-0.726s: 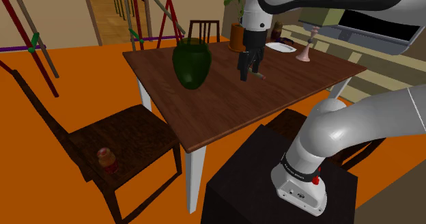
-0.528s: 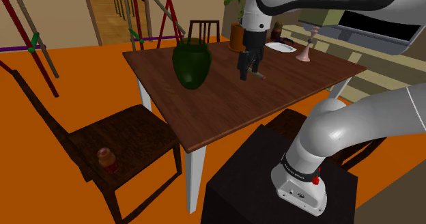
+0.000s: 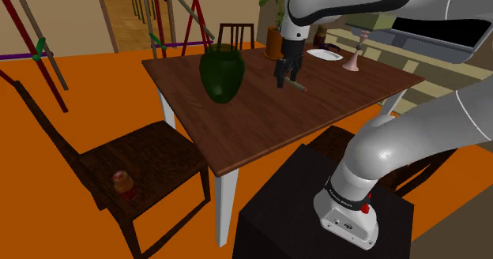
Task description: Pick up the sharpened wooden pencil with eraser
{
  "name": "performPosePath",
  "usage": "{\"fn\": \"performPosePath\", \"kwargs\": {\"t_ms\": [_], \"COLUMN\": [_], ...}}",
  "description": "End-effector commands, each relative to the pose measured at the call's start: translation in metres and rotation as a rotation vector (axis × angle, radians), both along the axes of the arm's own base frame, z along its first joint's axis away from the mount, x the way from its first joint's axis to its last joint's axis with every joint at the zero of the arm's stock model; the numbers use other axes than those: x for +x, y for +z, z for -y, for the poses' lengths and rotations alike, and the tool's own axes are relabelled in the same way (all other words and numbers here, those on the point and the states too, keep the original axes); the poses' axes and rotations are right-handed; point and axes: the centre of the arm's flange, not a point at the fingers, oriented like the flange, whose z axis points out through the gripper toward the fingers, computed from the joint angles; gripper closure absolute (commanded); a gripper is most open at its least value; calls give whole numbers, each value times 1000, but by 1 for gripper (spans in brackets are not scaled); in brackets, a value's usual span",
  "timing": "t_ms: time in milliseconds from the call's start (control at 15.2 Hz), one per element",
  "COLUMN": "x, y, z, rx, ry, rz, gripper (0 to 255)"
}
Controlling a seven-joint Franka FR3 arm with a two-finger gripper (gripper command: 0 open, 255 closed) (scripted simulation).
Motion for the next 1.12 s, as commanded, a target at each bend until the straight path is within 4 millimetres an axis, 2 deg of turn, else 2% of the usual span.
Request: {"fn": "performPosePath", "kwargs": {"t_ms": [0, 1056], "x": [8, 74], "y": [-7, -69], "z": [25, 215], "rx": [0, 8], "ry": [-16, -147], "rz": [6, 51], "gripper": [0, 0]}}
